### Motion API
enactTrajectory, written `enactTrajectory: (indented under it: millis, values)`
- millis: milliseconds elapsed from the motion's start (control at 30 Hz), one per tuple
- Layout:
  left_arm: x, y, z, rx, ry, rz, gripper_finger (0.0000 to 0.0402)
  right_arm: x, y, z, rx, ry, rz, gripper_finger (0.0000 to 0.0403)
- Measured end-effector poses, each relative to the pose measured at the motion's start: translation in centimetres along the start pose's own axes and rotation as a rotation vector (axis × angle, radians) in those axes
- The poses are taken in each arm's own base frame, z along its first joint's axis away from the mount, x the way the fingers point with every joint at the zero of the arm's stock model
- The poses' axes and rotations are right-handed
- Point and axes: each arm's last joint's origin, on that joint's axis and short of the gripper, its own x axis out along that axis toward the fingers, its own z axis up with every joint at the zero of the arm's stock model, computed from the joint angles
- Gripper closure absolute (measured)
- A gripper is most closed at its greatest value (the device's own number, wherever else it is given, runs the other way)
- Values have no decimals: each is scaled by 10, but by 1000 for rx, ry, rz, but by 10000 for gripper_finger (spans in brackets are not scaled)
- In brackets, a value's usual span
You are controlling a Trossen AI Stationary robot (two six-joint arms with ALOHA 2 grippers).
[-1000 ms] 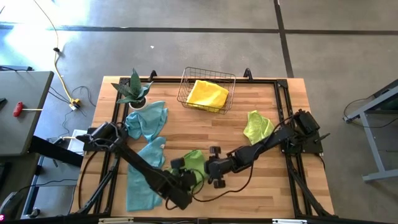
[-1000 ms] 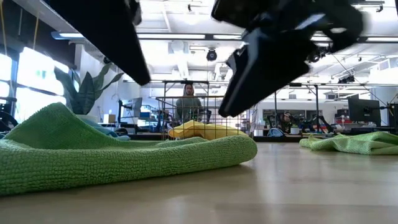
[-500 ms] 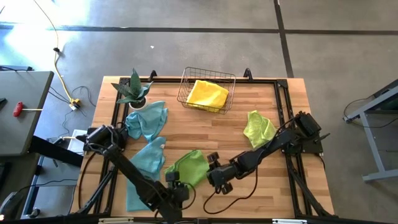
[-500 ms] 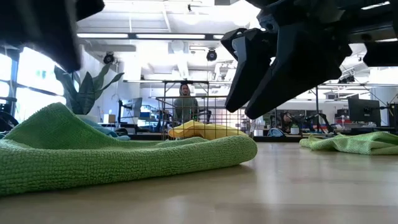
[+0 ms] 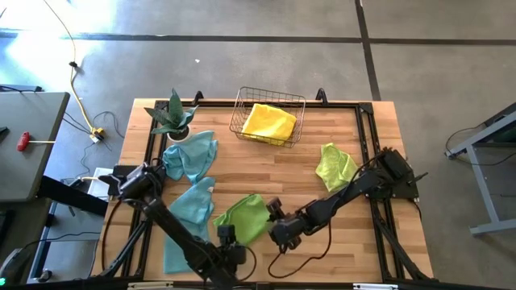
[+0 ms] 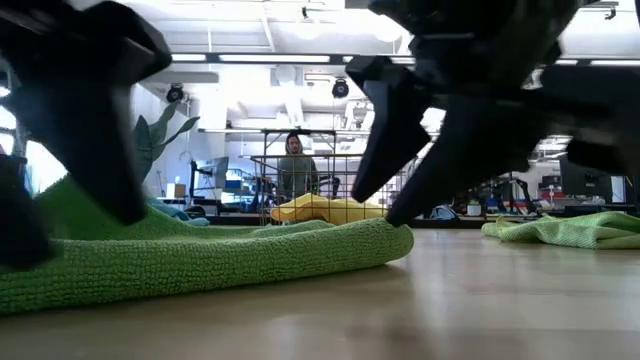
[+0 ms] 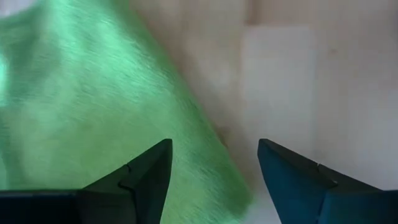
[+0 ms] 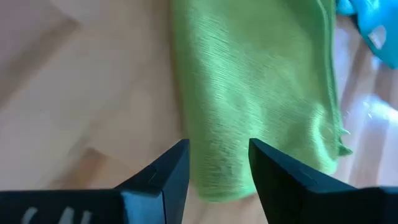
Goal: Fold microfiber towels
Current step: Put the green microfiber towel into the wire basket
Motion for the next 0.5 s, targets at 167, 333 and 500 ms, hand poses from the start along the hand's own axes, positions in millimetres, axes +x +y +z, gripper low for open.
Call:
enactTrajectory:
  millis: [167, 333, 500]
  values:
    - [3, 5, 4, -61, 6, 9, 172, 4, -12, -4, 29, 2, 19, 245]
    - [8, 3, 2, -112, 67, -34, 172, 6, -17, -5, 49, -14, 83, 245]
    - [12, 2, -3, -139, 101, -29, 172, 6, -15, -5, 57, -36, 147, 245]
